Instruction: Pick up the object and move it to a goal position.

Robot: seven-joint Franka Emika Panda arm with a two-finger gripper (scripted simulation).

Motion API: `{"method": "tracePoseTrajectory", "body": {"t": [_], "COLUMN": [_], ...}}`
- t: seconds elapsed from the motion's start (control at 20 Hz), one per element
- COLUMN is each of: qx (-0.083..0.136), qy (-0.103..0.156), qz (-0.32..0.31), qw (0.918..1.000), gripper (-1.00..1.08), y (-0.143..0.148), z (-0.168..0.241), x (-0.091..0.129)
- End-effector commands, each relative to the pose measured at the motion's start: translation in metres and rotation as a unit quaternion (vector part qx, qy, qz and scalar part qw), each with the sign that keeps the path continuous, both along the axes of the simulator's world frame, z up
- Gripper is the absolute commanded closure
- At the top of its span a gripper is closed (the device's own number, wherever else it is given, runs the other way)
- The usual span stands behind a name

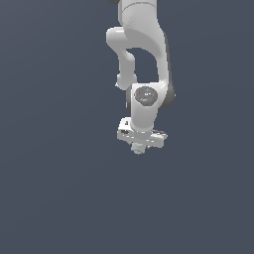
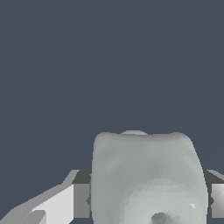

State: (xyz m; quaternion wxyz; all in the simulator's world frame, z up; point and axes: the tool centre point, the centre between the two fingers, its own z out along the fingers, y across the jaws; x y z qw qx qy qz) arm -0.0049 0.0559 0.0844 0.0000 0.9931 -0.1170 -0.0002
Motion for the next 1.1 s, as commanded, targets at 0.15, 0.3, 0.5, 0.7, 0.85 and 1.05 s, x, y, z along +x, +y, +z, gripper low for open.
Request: {"method": "tracePoseTrajectory", "body": {"t": [0.15,0.3,0.5,0.7,0.85,1.05], "qx": [0.000,0.000,0.000,0.000,0.000,0.000], "qy": [0.000,0.000,0.000,0.000,0.000,0.000], "qz": [0.000,0.000,0.000,0.000,0.000,0.000], "qw": [1.0000,1.0000,1.0000,1.0000,1.0000,1.0000], "gripper": [1.08,1.08,1.08,1.08,1.08,1.08], "y": [-0.004,-0.006,-0.009,-0.013,-0.015,-0.019], "z": [0.041,0.067,0.103,0.140,0.170,0.207], "x": [-0.017,-0.028,-0.043,-0.059,-0.071,-0.085]}}
